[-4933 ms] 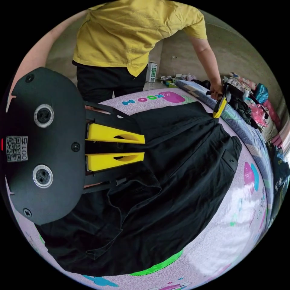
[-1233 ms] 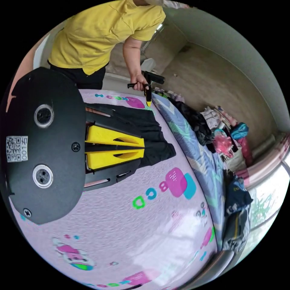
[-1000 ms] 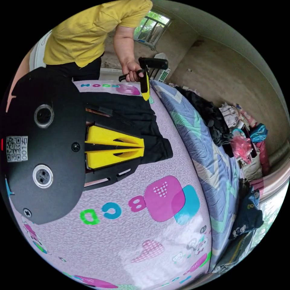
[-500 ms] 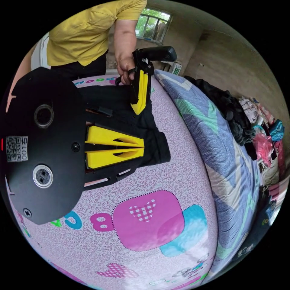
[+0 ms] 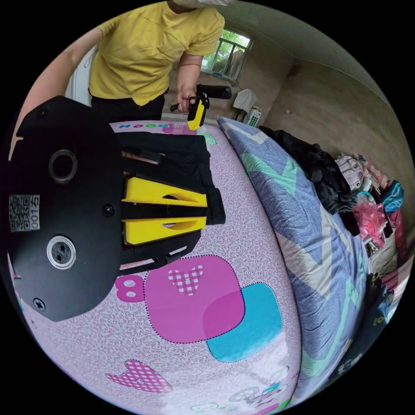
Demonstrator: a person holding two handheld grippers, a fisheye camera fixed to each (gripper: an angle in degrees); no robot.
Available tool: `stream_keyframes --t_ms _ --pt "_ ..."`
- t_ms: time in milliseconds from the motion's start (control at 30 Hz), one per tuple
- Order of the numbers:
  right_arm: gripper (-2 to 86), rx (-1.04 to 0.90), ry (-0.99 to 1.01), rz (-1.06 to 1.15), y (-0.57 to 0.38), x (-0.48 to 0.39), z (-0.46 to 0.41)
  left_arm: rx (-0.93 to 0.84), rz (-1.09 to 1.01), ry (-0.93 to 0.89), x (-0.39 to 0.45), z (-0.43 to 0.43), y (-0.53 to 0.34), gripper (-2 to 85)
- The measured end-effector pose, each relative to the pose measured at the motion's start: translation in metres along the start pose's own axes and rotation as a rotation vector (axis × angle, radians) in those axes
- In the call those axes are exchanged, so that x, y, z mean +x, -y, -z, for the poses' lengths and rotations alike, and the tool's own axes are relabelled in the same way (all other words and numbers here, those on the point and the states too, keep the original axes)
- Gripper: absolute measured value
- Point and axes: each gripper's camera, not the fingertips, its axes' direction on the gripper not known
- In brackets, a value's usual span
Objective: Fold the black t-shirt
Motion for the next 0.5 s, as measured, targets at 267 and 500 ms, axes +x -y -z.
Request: stream_keyframes --t_ms 267,500 --pt "7.3 -0.108 0.156 0.007 0.045 0.073 0.003 -0.031 0.229 -0.036 -0.069 0.042 -0.032 2.3" --pt "8.0 -0.227 0.256 0.000 0.073 0.116 -0.005 0.005 0.305 -0.126 -0.097 0.029 -0.032 5.7"
